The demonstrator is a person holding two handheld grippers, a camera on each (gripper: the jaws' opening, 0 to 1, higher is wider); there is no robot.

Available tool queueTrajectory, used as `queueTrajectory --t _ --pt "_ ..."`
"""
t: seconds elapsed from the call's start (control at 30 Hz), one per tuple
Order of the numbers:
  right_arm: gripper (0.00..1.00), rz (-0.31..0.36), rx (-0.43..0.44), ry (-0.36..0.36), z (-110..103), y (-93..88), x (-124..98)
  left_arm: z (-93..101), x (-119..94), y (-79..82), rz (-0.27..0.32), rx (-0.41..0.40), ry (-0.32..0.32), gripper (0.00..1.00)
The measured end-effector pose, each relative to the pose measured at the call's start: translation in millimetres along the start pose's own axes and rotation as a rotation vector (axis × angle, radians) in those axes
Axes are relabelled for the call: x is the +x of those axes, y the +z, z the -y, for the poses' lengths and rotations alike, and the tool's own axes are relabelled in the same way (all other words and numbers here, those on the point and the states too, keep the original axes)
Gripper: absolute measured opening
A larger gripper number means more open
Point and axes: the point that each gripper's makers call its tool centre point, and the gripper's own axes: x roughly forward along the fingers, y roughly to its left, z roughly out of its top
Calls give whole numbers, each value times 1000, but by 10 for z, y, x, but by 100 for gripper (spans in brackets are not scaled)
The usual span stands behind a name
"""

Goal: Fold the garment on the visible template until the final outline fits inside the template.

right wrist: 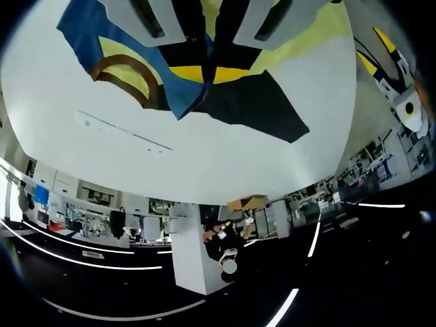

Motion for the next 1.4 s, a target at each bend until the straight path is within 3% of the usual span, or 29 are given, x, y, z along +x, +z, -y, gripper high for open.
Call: queueTrajectory --t 0.23,0.5,0.73,1.4 --pt "0 -13 12 29 -166 -30 155 -9 -7 3 4 -6 1 36" --pt "0 -57 2 24 -192 -147 286 -9 -15 10 8 -8 2 36" --pt "0 -61 0 42 -288 -137 352 -17 -14 13 11 -13 2 36" --pt "0 -147 -15 62 -387 -442 501 -31 -31 21 16 -21 13 36"
